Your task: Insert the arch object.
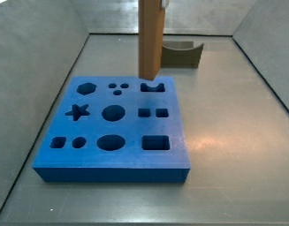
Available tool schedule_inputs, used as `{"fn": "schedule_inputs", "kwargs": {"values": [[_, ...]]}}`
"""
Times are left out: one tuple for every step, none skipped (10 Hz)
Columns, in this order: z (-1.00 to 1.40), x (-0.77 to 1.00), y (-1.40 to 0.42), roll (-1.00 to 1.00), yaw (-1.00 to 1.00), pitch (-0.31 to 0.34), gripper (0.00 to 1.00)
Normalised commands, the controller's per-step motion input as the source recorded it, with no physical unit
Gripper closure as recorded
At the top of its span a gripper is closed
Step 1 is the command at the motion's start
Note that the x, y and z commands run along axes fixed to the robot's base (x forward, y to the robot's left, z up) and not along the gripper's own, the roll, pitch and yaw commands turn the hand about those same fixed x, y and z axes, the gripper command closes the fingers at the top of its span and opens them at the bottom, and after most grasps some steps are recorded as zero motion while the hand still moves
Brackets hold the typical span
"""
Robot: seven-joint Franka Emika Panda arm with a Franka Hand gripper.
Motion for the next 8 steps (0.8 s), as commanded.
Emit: {"fn": "schedule_inputs", "kwargs": {"values": [[-0.41, 0.0, 0.0, 0.0, -1.0, 0.0, 1.0], [-0.41, 0.0, 0.0, 0.0, -1.0, 0.0, 1.0], [-0.41, 0.0, 0.0, 0.0, -1.0, 0.0, 1.0], [-0.4, 0.0, 0.0, 0.0, -1.0, 0.0, 1.0], [-0.36, 0.0, 0.0, 0.0, -1.0, 0.0, 1.0], [-0.27, 0.0, 0.0, 0.0, -1.0, 0.0, 1.0], [-0.25, 0.0, 0.0, 0.0, -1.0, 0.0, 1.0], [-0.25, 0.0, 0.0, 0.0, -1.0, 0.0, 1.0]]}}
